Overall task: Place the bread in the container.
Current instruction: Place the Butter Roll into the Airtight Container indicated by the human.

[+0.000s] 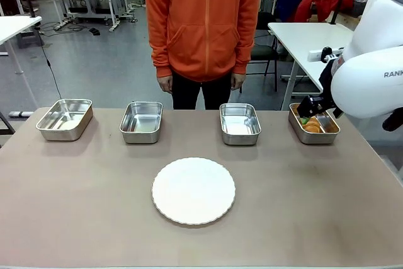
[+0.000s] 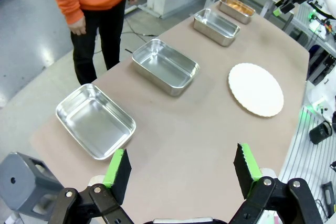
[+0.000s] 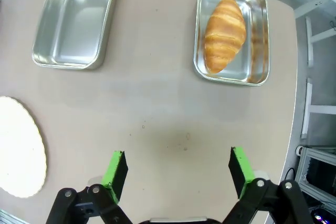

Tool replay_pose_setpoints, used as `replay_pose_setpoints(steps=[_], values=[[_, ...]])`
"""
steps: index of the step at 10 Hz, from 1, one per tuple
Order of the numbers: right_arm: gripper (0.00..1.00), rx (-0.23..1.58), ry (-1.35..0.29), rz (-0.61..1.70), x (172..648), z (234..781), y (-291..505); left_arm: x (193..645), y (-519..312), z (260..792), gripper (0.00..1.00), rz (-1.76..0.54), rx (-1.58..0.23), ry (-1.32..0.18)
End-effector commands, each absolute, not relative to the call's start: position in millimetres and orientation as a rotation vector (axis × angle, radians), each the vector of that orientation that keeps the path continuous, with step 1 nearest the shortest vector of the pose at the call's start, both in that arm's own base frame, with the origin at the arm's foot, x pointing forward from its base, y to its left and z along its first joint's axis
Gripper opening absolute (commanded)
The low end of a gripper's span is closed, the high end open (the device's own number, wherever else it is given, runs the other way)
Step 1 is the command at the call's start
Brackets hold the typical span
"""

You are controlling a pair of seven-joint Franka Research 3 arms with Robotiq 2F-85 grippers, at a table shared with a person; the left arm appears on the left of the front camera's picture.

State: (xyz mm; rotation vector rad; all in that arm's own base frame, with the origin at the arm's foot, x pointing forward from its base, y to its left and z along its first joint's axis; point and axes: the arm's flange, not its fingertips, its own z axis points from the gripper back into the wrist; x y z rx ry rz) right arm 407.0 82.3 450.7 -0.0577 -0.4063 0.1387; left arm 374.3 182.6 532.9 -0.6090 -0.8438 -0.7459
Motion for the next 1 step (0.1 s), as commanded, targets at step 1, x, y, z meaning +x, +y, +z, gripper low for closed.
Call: replay_pose_setpoints(steps=[1], values=[[1.00,-0.064,-0.415,0.141,409.7,454.5,82.3,373.8,181.7,534.2,1.00,-0.752,-0.620,-0.860]])
